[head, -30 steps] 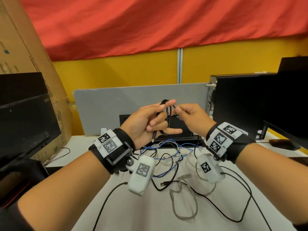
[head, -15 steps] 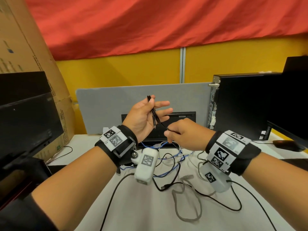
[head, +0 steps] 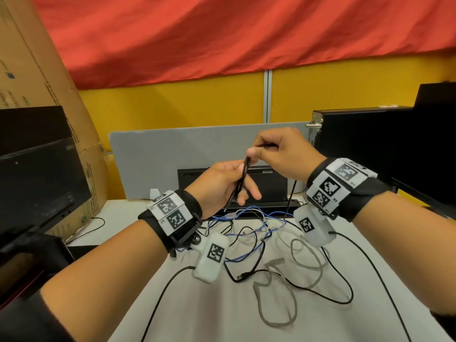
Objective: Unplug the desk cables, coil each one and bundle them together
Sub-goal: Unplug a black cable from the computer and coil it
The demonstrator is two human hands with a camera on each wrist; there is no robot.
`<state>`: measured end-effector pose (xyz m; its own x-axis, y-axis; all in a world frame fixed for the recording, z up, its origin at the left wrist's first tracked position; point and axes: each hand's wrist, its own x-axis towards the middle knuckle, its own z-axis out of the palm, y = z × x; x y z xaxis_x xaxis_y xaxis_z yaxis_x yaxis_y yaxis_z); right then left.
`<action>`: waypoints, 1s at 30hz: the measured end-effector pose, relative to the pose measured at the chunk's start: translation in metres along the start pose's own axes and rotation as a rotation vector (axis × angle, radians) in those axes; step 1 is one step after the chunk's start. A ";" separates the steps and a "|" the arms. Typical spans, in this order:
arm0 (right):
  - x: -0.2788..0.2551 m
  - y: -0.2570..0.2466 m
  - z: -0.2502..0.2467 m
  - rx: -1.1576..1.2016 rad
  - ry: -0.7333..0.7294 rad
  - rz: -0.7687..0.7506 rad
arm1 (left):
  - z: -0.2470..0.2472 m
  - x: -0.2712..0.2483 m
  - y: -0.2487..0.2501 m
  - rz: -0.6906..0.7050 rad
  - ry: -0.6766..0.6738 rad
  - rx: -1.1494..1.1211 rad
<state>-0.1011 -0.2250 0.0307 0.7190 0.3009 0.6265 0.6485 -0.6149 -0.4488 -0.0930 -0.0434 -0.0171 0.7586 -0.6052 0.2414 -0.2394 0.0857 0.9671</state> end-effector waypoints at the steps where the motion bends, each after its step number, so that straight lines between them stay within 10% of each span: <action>1: 0.001 0.004 0.000 0.016 0.032 0.011 | 0.001 -0.001 0.001 0.001 -0.009 -0.030; 8: -0.003 0.033 0.013 -0.003 0.114 0.071 | 0.006 -0.007 0.010 0.009 -0.109 -0.283; 13: -0.018 0.044 0.035 -0.140 -0.126 0.179 | 0.005 -0.005 0.014 0.081 -0.137 -0.407; 17: -0.032 0.038 0.048 -0.269 -0.355 0.129 | 0.001 0.001 0.018 0.140 -0.012 -0.359; 30: -0.029 0.001 0.034 -0.297 -0.388 0.050 | -0.015 0.007 0.007 0.158 0.109 -0.162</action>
<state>-0.1128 -0.2098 -0.0097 0.8241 0.4804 0.3000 0.5520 -0.7999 -0.2353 -0.0804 -0.0350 -0.0076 0.7823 -0.4864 0.3890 -0.2661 0.3037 0.9149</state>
